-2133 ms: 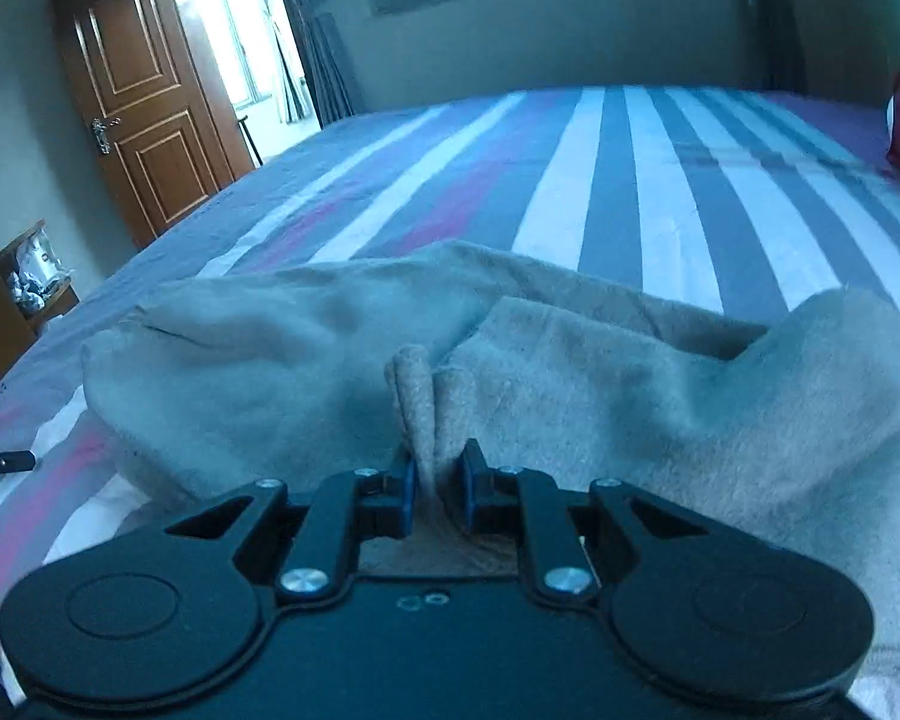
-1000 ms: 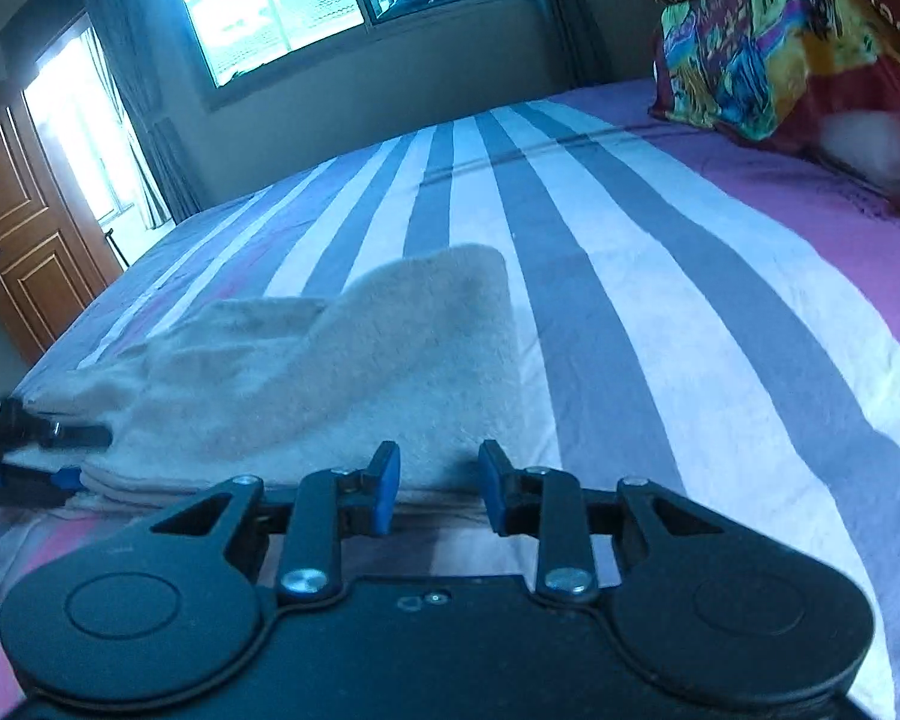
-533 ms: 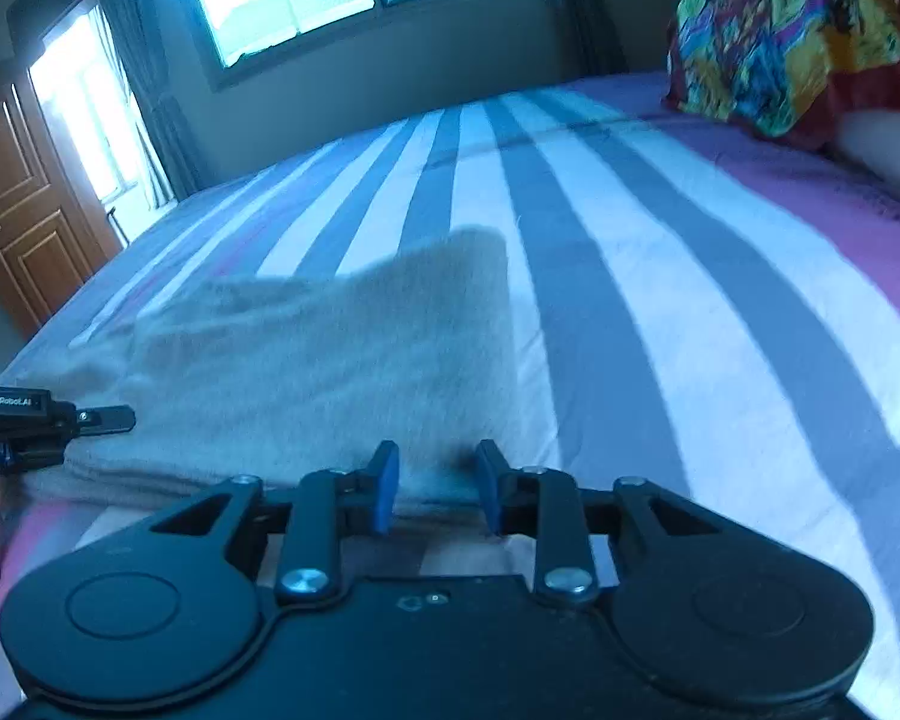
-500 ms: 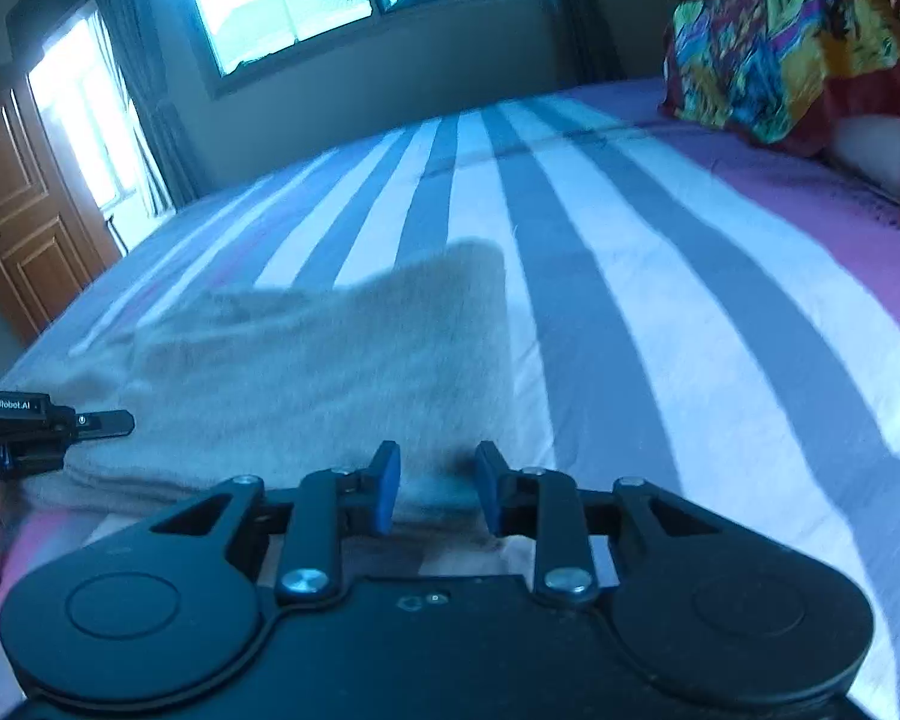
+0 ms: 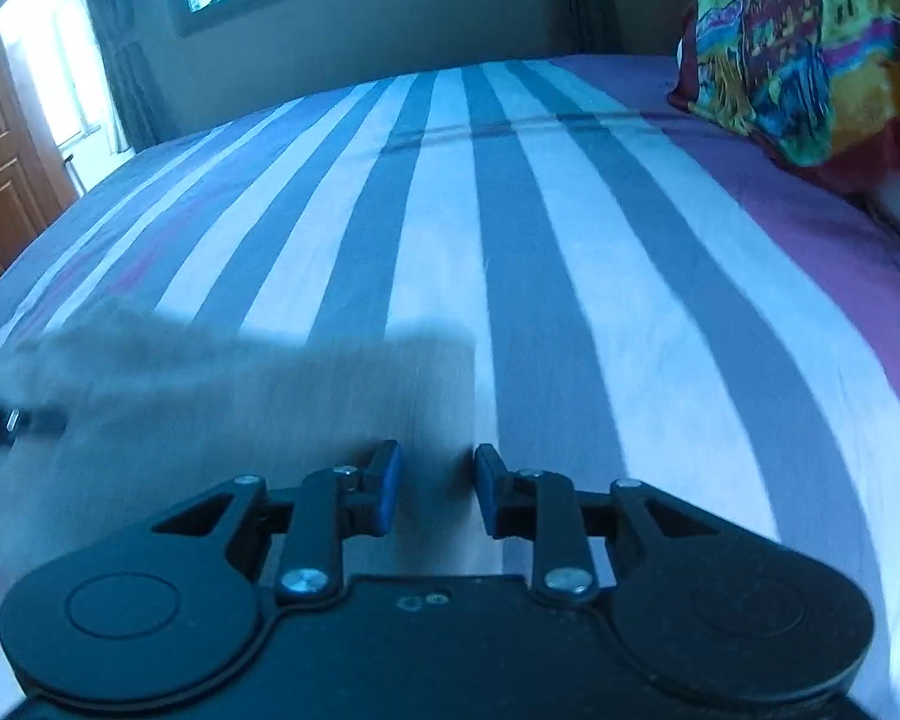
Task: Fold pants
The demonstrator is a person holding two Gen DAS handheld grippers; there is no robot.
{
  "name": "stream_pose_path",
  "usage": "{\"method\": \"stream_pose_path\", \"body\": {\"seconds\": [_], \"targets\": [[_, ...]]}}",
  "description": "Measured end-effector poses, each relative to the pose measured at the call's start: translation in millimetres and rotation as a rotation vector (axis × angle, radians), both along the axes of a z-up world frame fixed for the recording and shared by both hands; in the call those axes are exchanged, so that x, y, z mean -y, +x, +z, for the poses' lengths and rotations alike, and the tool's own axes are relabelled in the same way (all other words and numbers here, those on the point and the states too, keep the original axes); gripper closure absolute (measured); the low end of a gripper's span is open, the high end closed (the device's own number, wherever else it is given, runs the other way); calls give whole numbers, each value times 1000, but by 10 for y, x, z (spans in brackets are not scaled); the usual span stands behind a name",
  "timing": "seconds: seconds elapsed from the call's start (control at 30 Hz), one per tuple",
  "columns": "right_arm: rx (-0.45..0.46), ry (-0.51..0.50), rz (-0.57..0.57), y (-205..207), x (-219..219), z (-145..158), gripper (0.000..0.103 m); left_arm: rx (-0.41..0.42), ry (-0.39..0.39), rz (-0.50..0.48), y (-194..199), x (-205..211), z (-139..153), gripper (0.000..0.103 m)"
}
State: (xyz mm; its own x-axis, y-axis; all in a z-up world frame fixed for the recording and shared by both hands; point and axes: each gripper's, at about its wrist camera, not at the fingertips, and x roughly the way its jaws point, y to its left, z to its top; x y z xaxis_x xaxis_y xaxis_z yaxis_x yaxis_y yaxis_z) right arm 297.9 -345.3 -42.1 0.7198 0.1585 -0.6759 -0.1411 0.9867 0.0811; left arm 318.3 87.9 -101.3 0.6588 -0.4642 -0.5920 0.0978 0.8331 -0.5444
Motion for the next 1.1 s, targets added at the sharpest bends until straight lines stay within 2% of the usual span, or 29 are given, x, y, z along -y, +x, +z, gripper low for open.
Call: {"method": "stream_pose_path", "body": {"seconds": [0.07,0.1,0.13,0.2,0.27,0.3,0.33,0.37,0.43,0.6,0.73,0.83,0.9,0.93,1.0,1.03,1.07,1.1], "targets": [[11,41,-18,159,21,59,79,-23,-10,9,15,-19,-55,80],[-4,44,-31,231,38,39,79,-32,-7,10,30,7,-85,80],[-34,31,-43,296,49,-20,73,-31,-9,12,24,8,-98,80],[-63,53,-54,317,113,-105,74,-25,-9,23,-44,-5,-64,80],[-54,74,-64,209,144,-23,72,4,30,14,-157,12,-4,80],[-29,87,-60,93,160,36,71,0,37,-2,-196,27,-3,75],[-10,87,-51,-23,166,63,71,-4,58,-22,-243,62,-16,74],[-16,77,-44,-111,160,50,70,4,86,-30,-286,93,-15,74],[-87,69,-26,-223,143,-68,69,3,126,-40,-386,128,28,74],[-78,49,-8,-729,124,-142,65,-2,154,-65,-800,162,69,74],[-81,96,-37,-1000,194,-84,63,0,105,-11,-1034,67,53,74],[-63,121,-52,-1066,240,-106,60,-9,98,9,-1016,49,-43,74],[-84,112,-47,-1029,239,-177,60,-9,84,27,-1038,43,-4,74],[-86,118,-58,-1026,238,-143,60,14,101,34,-1093,56,38,74],[-31,140,-86,-1096,270,-18,59,43,150,45,-1168,89,58,66],[8,146,-81,-1144,273,24,58,31,163,47,-1162,109,25,66],[29,132,-59,-1162,258,21,58,27,161,57,-1157,117,18,66],[0,84,-49,-1118,211,-40,56,21,157,68,-1147,123,23,66]]}}
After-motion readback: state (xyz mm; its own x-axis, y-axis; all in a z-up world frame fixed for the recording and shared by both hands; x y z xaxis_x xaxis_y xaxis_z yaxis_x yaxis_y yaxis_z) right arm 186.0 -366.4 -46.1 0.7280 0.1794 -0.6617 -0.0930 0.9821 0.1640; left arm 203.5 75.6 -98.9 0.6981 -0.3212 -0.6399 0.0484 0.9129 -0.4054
